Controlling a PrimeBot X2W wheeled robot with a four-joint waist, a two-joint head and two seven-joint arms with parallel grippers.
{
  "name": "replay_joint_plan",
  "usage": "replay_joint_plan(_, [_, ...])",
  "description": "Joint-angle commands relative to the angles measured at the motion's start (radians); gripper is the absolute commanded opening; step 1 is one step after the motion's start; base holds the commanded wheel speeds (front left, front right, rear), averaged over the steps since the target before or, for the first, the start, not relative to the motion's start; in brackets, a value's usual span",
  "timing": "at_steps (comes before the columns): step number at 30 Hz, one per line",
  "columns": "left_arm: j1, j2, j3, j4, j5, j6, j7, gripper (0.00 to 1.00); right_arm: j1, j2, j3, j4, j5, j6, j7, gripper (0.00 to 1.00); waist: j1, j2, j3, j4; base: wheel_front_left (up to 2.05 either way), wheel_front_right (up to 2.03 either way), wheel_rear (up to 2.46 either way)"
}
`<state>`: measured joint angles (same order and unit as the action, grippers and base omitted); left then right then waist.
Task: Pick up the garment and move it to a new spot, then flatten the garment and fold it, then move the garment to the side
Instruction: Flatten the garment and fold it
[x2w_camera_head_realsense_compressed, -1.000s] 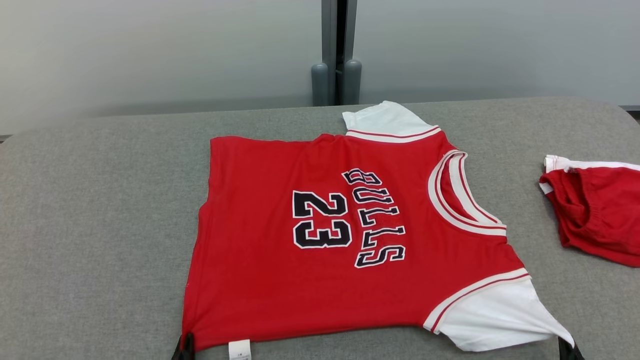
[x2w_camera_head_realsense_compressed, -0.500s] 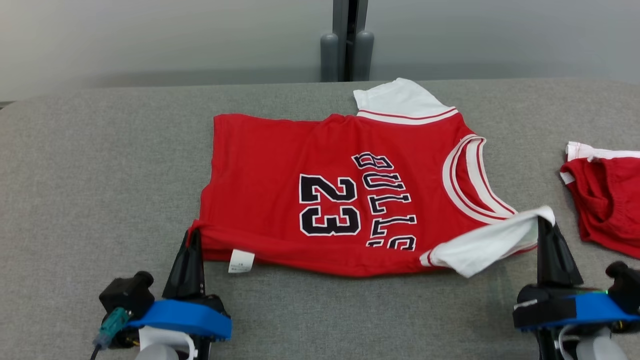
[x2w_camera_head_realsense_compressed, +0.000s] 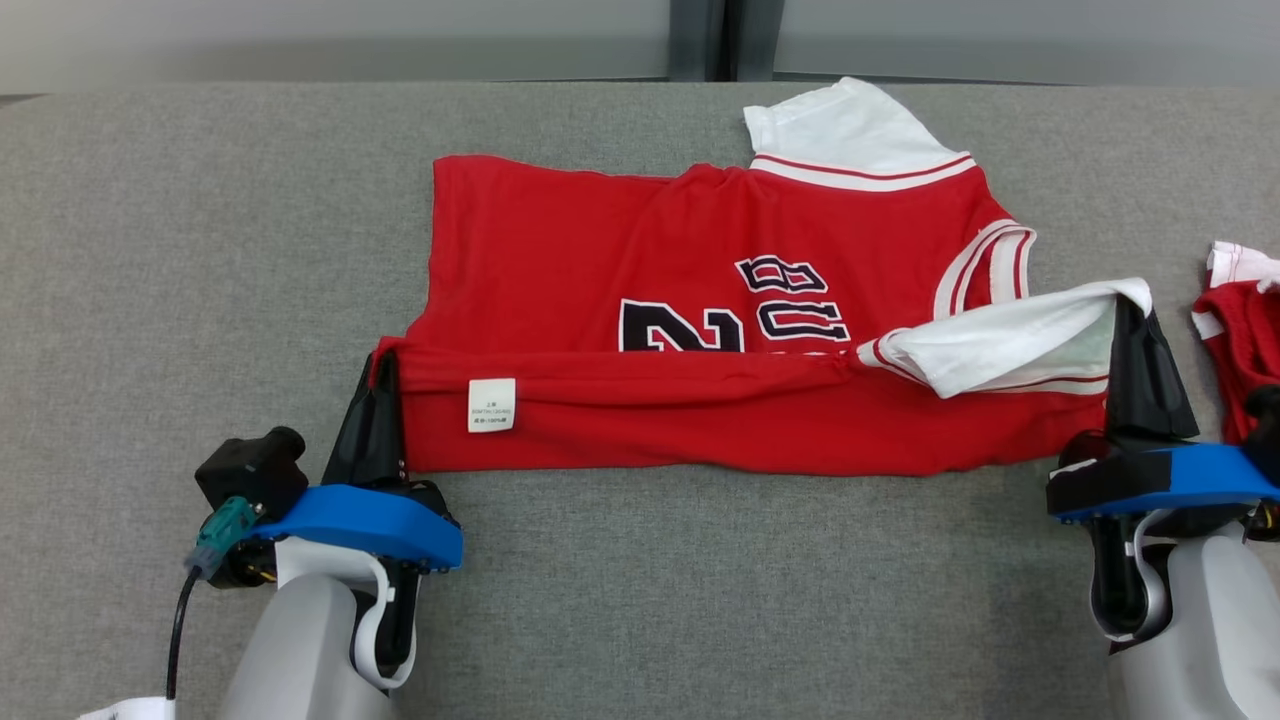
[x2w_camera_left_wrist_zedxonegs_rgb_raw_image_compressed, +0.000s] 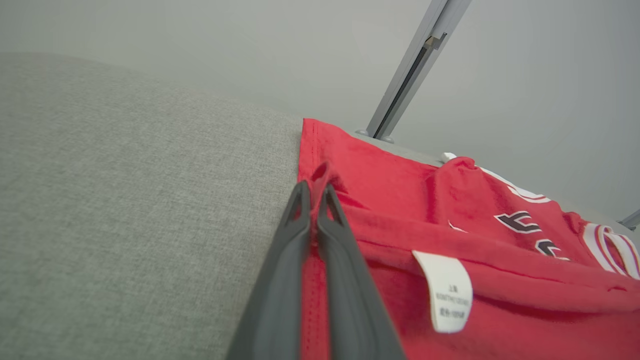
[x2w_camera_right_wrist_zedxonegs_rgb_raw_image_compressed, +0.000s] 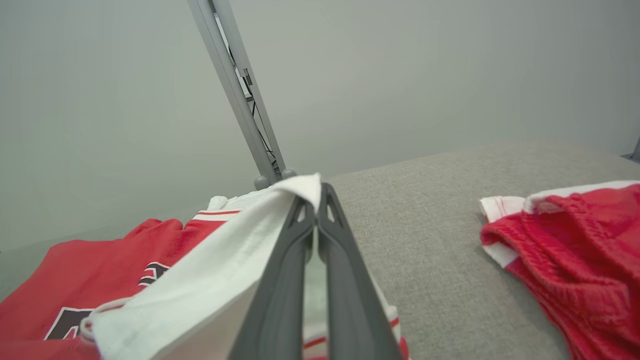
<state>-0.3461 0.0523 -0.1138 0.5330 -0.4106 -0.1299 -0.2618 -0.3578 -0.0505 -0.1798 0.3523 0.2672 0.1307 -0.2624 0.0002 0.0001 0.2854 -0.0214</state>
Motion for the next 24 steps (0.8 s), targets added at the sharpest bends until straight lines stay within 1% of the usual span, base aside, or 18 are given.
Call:
replay_joint_plan(1, [-0.031,0.005,-0.005,0.013,0.006,-0.002,-0.004,0.00,-0.027,-0.001,-0.009,0.018,-0.013,0.000,-0.003,0.00,-0.0002,-0.0001,0.009,0.002,0.00,0.00,0.00])
replay_joint_plan(6, [-0.050,0.010,-0.010,0.023,0.007,-0.002,-0.004,0.00,-0.041,-0.001,-0.024,0.045,-0.023,0.000,-0.003,0.00,-0.0002,-0.0001,0.015,0.000,0.00,0.00,0.00])
replay_joint_plan(7, [-0.050,0.011,-0.004,0.024,0.009,-0.002,-0.004,0.40,-0.041,-0.001,-0.027,0.056,-0.030,0.000,-0.003,0.39,-0.0002,-0.0001,0.013,-0.001,0.00,0.00,0.00])
replay_joint_plan(8, [-0.046,0.010,0.002,0.034,0.010,-0.002,-0.004,1.00,-0.042,-0.001,-0.026,0.061,-0.031,0.000,-0.003,1.00,-0.0002,-0.0001,0.010,-0.002,0.00,0.00,0.00])
replay_joint_plan(11, [-0.020,0.009,0.037,0.051,0.038,-0.002,-0.004,1.00,-0.026,-0.001,-0.021,0.046,-0.075,0.000,-0.003,1.00,-0.0002,-0.0001,-0.007,-0.007,0.00,0.00,0.00])
replay_joint_plan(17, [0.077,0.002,0.112,0.041,0.099,0.008,-0.004,1.00,0.063,-0.001,-0.005,0.006,-0.129,0.000,-0.003,1.00,-0.0002,-0.0001,-0.065,-0.011,0.00,0.00,0.00])
replay_joint_plan(20, [0.139,0.000,0.124,0.026,0.133,0.010,-0.004,1.00,0.124,0.000,0.026,0.006,-0.140,0.000,-0.003,1.00,-0.0002,-0.0001,-0.099,-0.007,0.00,0.00,0.00])
replay_joint_plan(24, [0.217,-0.001,0.119,0.006,0.145,0.015,-0.004,1.00,0.206,-0.001,0.051,0.019,-0.118,0.000,-0.003,1.00,-0.0002,-0.0001,-0.149,-0.001,0.00,0.00,0.00])
